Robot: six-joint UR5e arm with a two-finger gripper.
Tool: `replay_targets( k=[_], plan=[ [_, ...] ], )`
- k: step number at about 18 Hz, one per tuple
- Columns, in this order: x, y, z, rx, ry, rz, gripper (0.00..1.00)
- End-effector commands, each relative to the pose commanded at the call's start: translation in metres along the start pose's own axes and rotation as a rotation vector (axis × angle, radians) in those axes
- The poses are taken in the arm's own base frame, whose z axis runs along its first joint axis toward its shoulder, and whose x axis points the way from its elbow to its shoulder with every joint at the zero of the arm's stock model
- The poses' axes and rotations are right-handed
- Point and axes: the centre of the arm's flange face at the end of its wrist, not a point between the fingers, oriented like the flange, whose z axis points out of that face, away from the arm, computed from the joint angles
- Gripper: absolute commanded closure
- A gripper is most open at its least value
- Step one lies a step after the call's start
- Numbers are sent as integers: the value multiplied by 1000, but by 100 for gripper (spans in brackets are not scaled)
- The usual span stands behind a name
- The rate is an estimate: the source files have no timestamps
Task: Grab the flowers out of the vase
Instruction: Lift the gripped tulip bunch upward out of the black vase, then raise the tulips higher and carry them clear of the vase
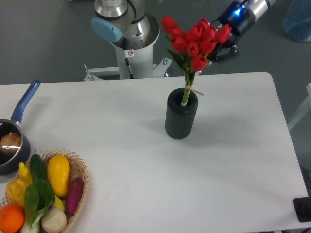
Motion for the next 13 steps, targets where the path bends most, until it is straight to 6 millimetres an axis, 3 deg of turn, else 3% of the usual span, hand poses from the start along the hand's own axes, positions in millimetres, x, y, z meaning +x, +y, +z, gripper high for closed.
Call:
replay_targets(
  k=[6, 10, 13],
  plan=[
    [1, -6, -16, 43, -67, -64, 67],
    [-1, -22, -26, 170, -162, -144, 66],
    [-2, -20, -32, 176, -178, -156, 66]
  ],
)
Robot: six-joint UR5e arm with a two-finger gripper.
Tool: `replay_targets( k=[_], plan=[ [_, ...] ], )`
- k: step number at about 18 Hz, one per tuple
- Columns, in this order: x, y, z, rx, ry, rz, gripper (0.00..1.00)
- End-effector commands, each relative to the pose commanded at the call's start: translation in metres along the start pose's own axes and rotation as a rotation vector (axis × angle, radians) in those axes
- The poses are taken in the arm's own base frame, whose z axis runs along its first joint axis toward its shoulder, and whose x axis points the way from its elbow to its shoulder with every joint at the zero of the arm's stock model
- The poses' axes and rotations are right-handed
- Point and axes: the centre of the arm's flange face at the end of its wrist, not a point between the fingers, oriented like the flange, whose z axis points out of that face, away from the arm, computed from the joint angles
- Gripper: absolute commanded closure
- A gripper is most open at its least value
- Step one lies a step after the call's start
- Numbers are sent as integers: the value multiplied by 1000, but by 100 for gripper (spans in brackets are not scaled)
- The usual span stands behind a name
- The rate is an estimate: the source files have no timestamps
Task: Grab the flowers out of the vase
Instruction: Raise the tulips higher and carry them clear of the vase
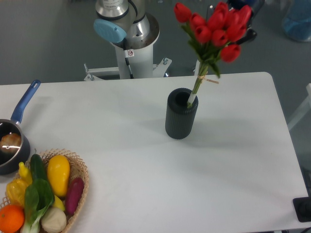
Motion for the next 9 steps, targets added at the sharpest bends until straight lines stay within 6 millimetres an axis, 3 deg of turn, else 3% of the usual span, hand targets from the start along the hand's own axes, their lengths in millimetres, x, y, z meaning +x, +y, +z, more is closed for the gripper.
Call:
replay_targets(
  k=[9],
  plan=[
    [-13, 3, -4, 58, -32, -34, 66]
  ],
)
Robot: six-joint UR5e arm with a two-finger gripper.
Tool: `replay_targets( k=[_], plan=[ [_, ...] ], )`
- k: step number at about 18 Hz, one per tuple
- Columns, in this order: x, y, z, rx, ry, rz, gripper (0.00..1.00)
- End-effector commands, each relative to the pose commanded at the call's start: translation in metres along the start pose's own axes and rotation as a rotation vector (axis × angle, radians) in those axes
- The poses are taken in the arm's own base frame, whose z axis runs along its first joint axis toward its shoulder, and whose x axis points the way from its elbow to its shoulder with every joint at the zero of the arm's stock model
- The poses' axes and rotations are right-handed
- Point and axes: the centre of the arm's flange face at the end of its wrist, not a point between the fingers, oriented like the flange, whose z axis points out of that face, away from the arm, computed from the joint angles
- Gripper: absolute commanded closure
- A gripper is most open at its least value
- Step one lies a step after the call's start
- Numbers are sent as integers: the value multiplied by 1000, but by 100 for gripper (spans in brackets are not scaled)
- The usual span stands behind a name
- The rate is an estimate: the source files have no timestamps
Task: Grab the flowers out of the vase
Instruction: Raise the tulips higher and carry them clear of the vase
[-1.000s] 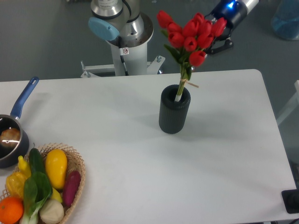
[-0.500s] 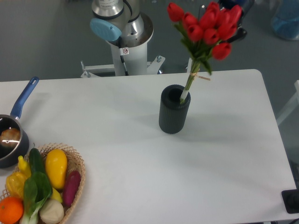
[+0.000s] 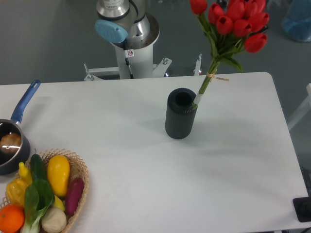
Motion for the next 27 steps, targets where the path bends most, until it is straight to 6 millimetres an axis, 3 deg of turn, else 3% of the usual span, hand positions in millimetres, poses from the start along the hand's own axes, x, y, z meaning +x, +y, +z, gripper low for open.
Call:
replay_targets(
  k=[6, 10, 18, 27],
  plan=[
    [-27, 9, 6, 21, -2, 4, 66],
    [-36, -5, 9, 8, 7, 15, 66],
    [-37, -6, 35, -14, 50, 67, 66],
    [-37, -2, 34, -58, 63, 78, 66]
  ],
)
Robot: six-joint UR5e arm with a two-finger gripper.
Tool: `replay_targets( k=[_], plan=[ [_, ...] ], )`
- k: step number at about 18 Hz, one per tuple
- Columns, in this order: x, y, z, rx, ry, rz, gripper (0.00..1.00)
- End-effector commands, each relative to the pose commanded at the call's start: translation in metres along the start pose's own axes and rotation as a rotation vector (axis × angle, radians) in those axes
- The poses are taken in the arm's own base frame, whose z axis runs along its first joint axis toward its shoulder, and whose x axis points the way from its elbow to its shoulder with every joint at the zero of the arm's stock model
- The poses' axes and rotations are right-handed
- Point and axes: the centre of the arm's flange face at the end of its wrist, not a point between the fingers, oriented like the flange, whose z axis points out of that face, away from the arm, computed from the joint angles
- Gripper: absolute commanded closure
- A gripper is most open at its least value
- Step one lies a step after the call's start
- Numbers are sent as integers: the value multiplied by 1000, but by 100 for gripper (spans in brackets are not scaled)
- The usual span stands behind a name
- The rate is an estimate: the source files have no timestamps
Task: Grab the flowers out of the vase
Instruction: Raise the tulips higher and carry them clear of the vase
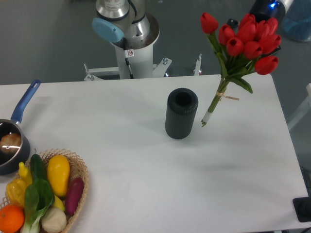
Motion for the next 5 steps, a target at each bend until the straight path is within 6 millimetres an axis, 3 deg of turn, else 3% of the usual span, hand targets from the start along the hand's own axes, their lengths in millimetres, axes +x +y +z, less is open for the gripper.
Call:
replay_targets(
  k=[5],
  plan=[
    [0, 1, 0, -1, 1, -1, 66]
  ],
)
